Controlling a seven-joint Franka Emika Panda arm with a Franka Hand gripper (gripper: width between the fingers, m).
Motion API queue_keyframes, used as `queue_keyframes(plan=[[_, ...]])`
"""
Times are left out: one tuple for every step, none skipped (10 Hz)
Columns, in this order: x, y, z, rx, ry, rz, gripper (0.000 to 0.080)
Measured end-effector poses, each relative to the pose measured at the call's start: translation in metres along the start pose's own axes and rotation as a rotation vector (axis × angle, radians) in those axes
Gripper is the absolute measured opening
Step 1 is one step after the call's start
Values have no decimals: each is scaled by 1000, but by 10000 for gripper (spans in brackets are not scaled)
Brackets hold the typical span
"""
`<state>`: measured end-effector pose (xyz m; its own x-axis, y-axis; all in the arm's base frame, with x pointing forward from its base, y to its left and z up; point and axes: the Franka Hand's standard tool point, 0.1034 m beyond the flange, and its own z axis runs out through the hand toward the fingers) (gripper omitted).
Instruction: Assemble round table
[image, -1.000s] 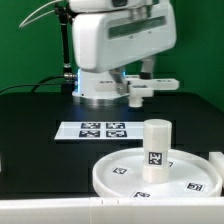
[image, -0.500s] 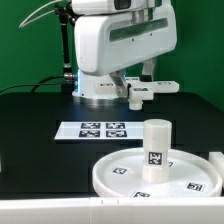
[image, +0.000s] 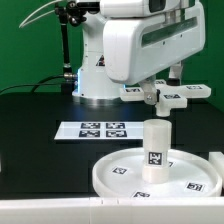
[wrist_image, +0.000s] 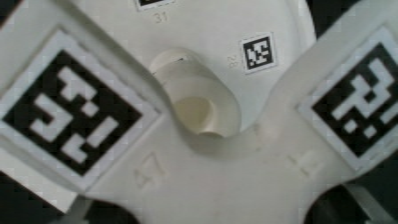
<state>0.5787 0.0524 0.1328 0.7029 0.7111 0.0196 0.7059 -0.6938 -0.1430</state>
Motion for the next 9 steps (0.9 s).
queue_keyframes(plan=[[0,-1,3,-2,2,-1,448],[-1,0,4,-3,3,-1,448],[-4,1,5,-4,3,1,448],[-7,2,7,-1,0,4,448],[-8,2,7,0,0,6,448],[-8,3,8,0,-1,7,448],[-9,3,8,1,-2,8,448],[-9,3,9,1,-2,9,448],[-10,4,11,-3,1,10,448]])
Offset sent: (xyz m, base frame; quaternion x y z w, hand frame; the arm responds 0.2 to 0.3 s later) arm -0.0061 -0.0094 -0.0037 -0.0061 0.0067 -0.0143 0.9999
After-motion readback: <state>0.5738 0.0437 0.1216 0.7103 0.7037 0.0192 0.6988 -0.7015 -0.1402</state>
